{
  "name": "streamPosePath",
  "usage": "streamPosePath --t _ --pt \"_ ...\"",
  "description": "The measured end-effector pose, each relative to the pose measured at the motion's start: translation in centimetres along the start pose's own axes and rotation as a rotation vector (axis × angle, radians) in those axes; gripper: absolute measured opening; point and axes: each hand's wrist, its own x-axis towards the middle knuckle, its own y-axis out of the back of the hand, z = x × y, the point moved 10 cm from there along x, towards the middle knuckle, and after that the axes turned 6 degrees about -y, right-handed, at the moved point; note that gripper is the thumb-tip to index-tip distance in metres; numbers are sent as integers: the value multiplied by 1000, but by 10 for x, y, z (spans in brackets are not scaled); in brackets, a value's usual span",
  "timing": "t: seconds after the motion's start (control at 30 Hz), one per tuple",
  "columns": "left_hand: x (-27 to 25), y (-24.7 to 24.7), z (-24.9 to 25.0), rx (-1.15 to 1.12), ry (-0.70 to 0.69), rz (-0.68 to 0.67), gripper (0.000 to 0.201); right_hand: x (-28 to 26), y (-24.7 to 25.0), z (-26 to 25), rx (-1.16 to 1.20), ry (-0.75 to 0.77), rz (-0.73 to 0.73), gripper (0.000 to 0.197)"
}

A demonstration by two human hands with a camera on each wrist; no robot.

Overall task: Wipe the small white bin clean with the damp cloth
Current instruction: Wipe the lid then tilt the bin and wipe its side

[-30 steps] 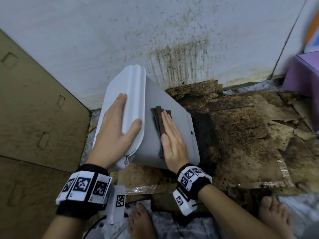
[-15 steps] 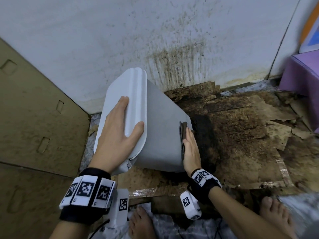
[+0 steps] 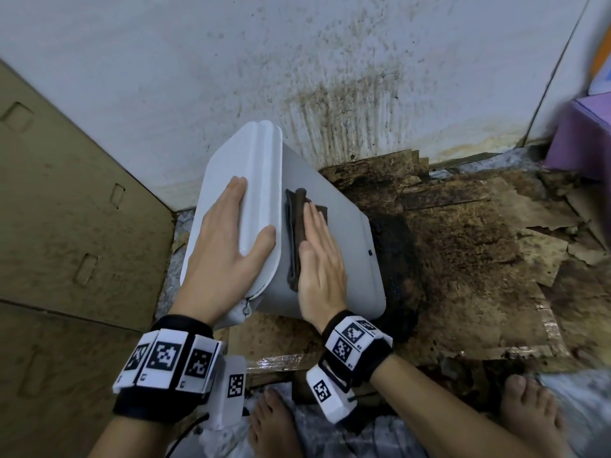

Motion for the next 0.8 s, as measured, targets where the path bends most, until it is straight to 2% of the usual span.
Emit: streamPosePath --t 0.13,0.23,0.43,0.63,0.73,0.8 --pt "-1 1 -1 -22 5 2 83 -5 12 14 -20 159 3 58" --pt "-1 2 -1 -34 8 6 82 -10 21 49 -55 135 17 57" --pt "-2 2 -1 -38 20 -1 78 -22 37 138 -87 -171 47 64" --pt "-1 1 2 -35 20 -3 77 -34 44 169 -19 -466 149 65" --pt "-2 2 2 -42 22 -1 77 -30 43 174 4 -562 134 67" --pt "-1 2 3 -41 17 1 77 -20 45 181 29 -646 95 60"
